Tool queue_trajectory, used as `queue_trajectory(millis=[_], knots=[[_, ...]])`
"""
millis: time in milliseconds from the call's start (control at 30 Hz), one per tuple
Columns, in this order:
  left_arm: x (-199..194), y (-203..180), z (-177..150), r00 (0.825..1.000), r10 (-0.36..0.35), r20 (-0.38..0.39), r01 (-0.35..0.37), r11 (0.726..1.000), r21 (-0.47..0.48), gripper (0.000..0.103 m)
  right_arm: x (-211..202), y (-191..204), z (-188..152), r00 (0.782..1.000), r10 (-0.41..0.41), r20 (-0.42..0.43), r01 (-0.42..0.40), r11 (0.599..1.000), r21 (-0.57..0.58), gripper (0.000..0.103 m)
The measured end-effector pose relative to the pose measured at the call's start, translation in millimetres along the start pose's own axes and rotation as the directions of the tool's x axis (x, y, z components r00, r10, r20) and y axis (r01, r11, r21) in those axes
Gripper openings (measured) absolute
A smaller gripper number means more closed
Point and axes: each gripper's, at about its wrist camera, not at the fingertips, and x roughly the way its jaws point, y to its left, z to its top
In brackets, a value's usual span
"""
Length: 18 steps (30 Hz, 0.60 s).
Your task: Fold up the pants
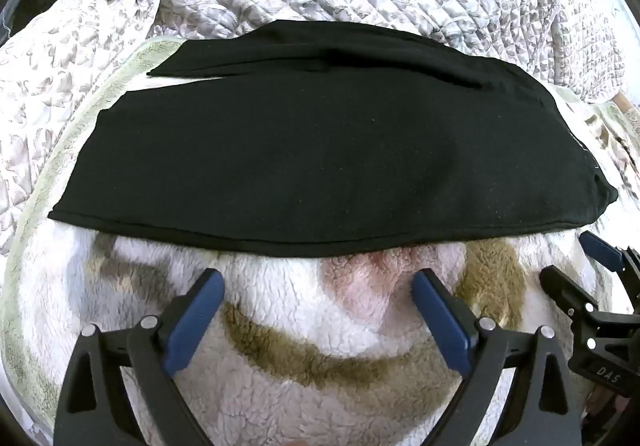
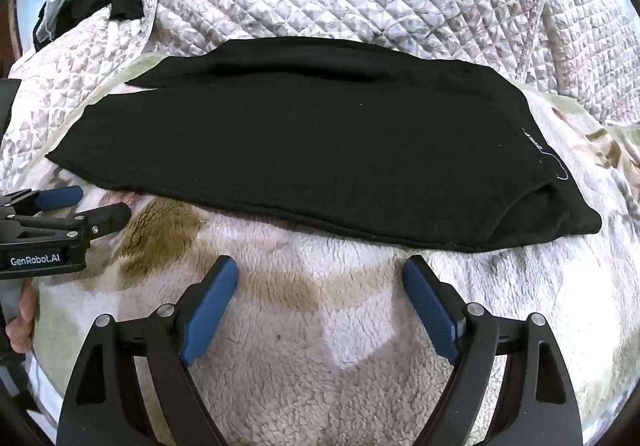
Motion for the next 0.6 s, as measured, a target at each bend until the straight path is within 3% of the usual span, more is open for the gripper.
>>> queue_trajectory(millis=[600], knots=[[-0.1,-0.1,0.0,1.000,0.005,0.001,-0.005,1.000,0.003,0.097,-0.1,0.7,-0.3,1.000,-0.001,0.004,0.001,1.000,0.000,0.085]])
